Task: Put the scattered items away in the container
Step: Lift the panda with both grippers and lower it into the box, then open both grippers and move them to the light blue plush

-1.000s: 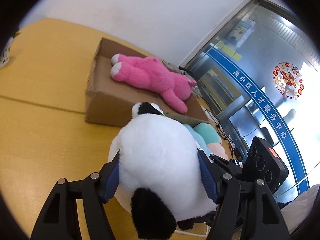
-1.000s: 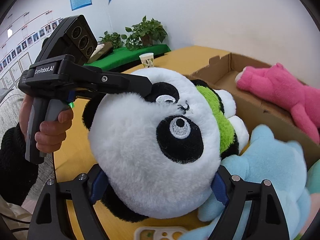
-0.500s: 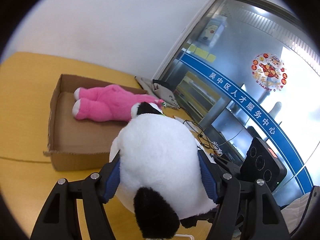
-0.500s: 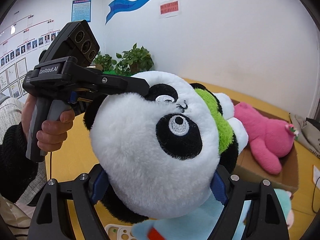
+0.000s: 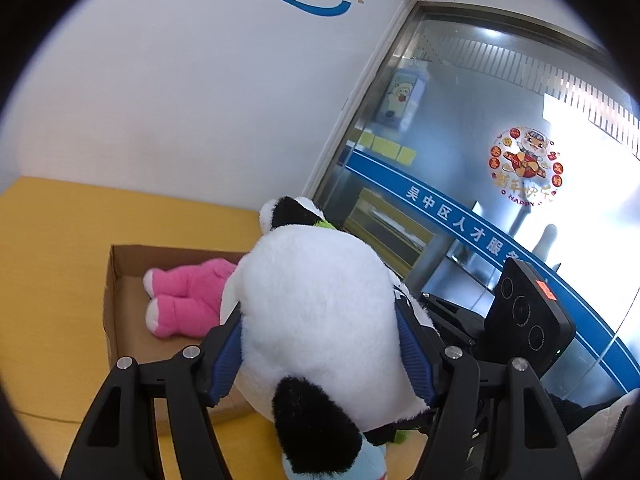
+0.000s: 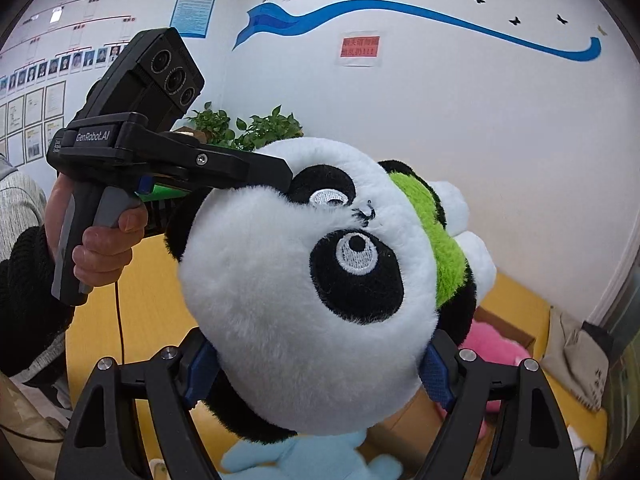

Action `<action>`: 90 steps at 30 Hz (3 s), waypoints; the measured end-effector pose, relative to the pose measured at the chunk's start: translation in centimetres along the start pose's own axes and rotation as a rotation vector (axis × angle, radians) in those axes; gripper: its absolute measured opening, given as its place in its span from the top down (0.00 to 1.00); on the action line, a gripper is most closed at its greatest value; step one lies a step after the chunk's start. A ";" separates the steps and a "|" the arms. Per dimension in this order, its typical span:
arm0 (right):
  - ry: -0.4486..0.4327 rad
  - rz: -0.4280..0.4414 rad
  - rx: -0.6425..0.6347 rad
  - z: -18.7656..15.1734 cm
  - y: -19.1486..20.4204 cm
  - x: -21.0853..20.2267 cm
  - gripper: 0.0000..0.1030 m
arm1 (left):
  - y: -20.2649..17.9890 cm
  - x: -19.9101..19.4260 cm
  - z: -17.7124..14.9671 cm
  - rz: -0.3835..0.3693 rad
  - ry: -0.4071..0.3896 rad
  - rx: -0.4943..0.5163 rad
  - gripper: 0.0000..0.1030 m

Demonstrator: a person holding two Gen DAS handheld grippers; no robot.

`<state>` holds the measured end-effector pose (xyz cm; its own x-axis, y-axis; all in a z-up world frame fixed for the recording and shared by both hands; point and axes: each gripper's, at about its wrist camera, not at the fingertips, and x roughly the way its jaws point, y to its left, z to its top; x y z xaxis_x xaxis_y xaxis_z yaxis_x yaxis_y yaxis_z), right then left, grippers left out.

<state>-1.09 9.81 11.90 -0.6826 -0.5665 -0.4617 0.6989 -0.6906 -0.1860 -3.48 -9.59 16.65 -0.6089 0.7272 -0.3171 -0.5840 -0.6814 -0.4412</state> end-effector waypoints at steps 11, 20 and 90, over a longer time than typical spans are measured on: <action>0.022 0.034 -0.068 1.7 -4.6 7.8 0.16 | 8.1 4.8 1.1 0.042 0.027 -0.046 0.34; 0.164 0.112 -0.058 -2.8 -5.2 18.2 0.16 | 17.7 8.9 -4.4 0.076 0.130 -0.209 0.34; 0.119 -0.152 0.609 -15.7 -2.4 -2.9 0.00 | 7.9 6.0 -12.2 0.445 0.203 -0.083 0.23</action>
<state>2.58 20.17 0.10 -0.7117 -0.4125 -0.5686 0.3255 -0.9109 0.2535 -5.17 -9.57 1.03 -0.6676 0.3745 -0.6435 -0.2418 -0.9265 -0.2884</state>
